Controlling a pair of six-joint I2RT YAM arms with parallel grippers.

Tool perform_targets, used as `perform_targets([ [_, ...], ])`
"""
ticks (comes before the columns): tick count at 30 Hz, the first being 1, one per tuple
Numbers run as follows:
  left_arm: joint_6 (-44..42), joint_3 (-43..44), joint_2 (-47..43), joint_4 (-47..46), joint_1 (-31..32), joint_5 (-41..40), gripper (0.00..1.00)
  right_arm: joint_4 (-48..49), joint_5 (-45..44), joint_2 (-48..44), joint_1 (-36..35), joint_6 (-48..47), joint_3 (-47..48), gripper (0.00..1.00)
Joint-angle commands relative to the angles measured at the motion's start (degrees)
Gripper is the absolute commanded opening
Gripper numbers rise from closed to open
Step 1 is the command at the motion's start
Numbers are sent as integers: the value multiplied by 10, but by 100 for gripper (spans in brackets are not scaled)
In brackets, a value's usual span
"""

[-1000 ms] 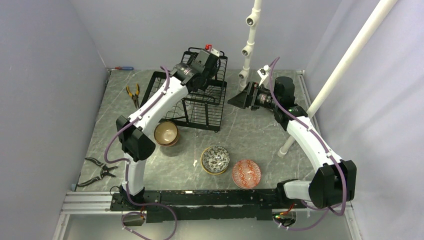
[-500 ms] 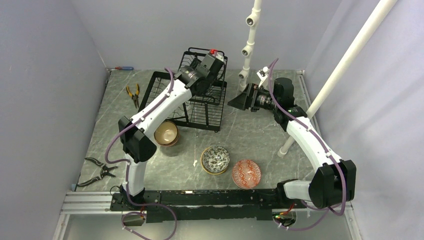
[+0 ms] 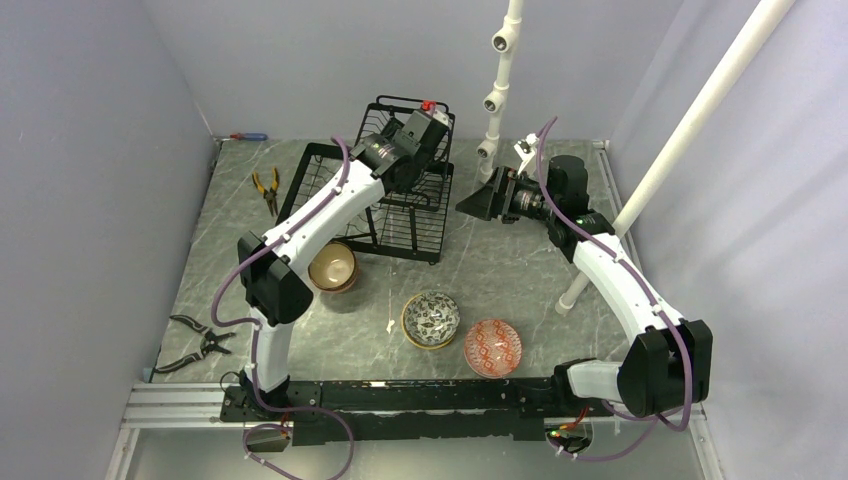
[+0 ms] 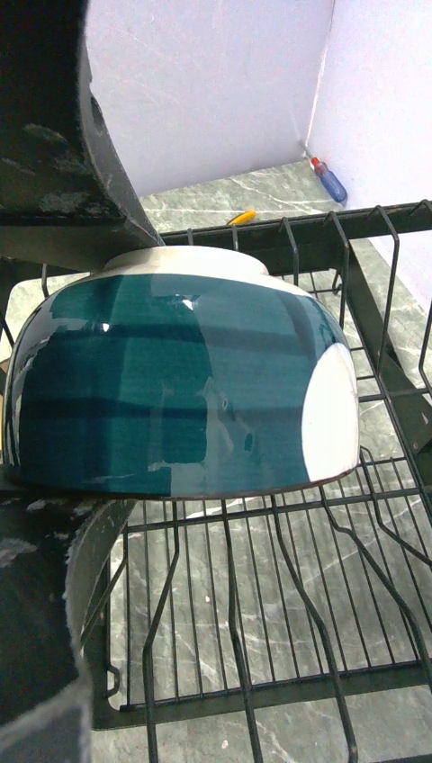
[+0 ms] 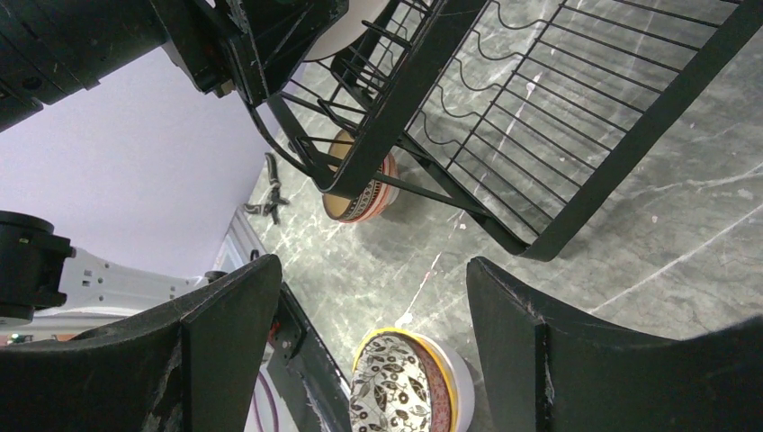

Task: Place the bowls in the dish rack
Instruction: Turn the bowl upside down on the dish rack.

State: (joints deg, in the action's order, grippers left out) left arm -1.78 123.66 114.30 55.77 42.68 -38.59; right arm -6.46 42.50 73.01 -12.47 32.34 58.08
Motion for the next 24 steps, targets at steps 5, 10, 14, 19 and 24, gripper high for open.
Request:
perform_targets([
  [5,14,16,-31,30,6,20,65,10,1,-13,4,-14,3,80],
  [10,14,13,-39,35,6,32,76,11,1,-11,5,-15,4,80],
  [14,33,2,-53,33,7,54,83,11,1,-11,5,-13,3,80],
  [19,44,-8,-69,30,7,82,93,10,0,-10,5,-13,5,80],
  [24,52,-11,-76,33,6,98,94,14,0,-11,5,-11,4,80],
])
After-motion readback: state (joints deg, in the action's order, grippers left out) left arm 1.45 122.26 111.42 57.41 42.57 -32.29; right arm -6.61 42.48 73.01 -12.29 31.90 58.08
